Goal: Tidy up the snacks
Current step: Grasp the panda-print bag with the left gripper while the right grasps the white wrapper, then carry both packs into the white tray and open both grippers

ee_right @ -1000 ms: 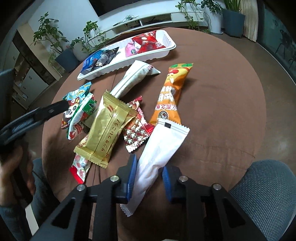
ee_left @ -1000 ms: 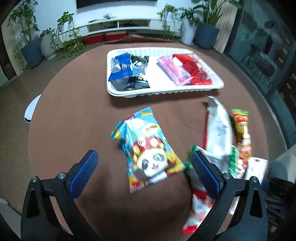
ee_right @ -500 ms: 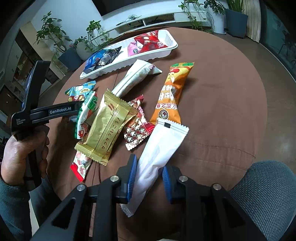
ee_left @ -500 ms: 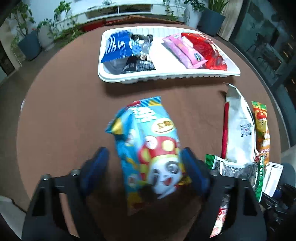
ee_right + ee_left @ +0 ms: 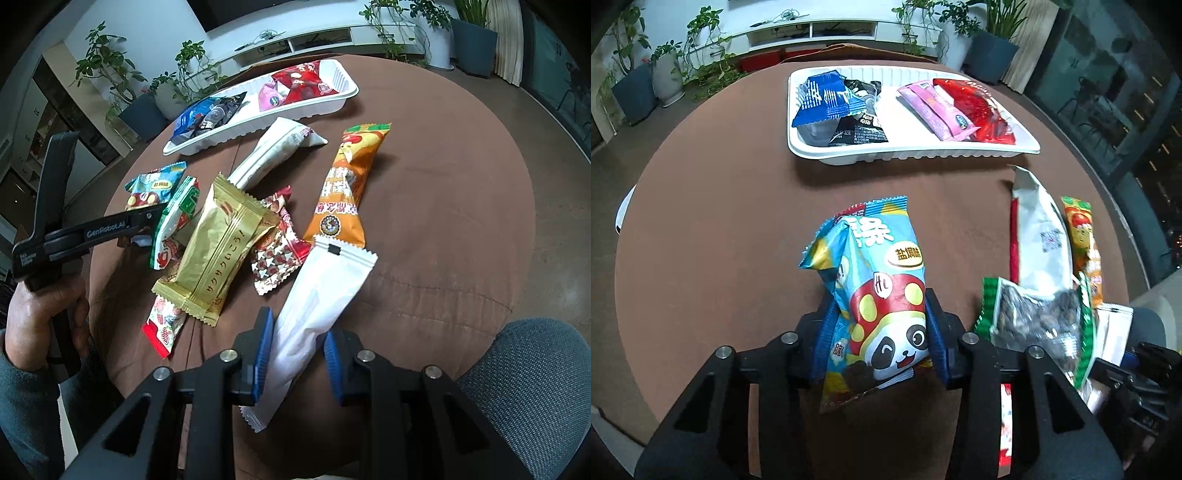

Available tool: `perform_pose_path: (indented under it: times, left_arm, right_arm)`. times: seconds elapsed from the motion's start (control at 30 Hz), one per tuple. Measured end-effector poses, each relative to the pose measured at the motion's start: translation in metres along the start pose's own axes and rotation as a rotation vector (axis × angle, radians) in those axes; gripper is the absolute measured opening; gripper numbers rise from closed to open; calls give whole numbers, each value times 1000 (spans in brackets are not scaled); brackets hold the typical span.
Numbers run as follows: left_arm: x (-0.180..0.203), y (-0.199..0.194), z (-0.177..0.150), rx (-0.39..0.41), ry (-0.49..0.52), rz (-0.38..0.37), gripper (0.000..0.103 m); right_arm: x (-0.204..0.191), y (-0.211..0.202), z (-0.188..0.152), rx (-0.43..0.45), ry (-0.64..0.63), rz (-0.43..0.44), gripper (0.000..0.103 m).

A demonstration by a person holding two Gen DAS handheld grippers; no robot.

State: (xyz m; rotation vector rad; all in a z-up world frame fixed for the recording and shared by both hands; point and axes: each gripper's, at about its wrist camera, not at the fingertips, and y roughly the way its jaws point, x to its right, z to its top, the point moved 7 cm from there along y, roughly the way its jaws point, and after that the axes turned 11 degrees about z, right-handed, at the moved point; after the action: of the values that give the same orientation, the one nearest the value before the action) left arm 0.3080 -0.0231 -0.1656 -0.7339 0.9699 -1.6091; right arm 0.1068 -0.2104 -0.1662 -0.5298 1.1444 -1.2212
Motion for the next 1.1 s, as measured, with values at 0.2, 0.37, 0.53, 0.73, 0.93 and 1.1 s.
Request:
perform_pose_path:
  times: [0.2, 0.37, 0.53, 0.73, 0.93, 1.1]
  left_arm:
    - [-1, -17, -21, 9, -30, -78, 36]
    - [-3, -30, -35, 30, -45, -123, 35]
    - [-1, -43, -42, 49, -54, -164, 35]
    - [-3, -58, -49, 69, -75, -199, 35]
    - [-8, -69, -52, 85, -92, -218, 35]
    - [-14, -76, -45, 101, -113, -231, 35]
  right_arm:
    - [-2, -4, 0, 10, 18, 47, 20]
    - [-6, -5, -1, 8, 19, 76, 16]
    - [-8, -8, -1, 13, 31, 109, 14]
    - [-8, -13, 1, 27, 55, 150, 13]
    - [-1, -25, 7, 49, 99, 205, 13]
    - [13, -38, 20, 89, 147, 235, 12]
